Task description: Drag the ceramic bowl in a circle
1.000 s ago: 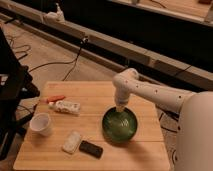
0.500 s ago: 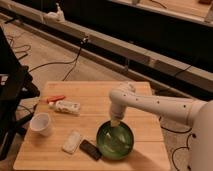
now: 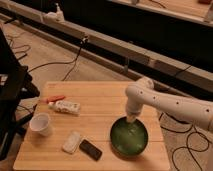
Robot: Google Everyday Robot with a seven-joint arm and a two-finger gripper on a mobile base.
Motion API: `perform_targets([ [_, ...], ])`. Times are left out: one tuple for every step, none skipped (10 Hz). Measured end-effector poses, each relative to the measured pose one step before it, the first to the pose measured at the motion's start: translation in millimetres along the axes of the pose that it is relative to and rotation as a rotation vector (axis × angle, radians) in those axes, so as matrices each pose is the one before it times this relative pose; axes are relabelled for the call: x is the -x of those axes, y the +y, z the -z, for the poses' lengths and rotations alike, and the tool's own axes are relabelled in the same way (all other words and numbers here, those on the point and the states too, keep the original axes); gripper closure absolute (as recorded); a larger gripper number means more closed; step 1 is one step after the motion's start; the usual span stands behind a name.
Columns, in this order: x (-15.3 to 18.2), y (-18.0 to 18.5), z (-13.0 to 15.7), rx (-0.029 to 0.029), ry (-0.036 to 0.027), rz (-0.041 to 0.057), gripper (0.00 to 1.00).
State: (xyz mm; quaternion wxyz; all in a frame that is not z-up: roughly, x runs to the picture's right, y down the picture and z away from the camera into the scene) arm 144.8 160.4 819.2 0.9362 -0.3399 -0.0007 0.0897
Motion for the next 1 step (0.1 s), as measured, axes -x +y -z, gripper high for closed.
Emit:
perform_targets([
  [8.80, -7.22, 0.70, 0.00150, -0.00315, 0.01685, 1.00],
])
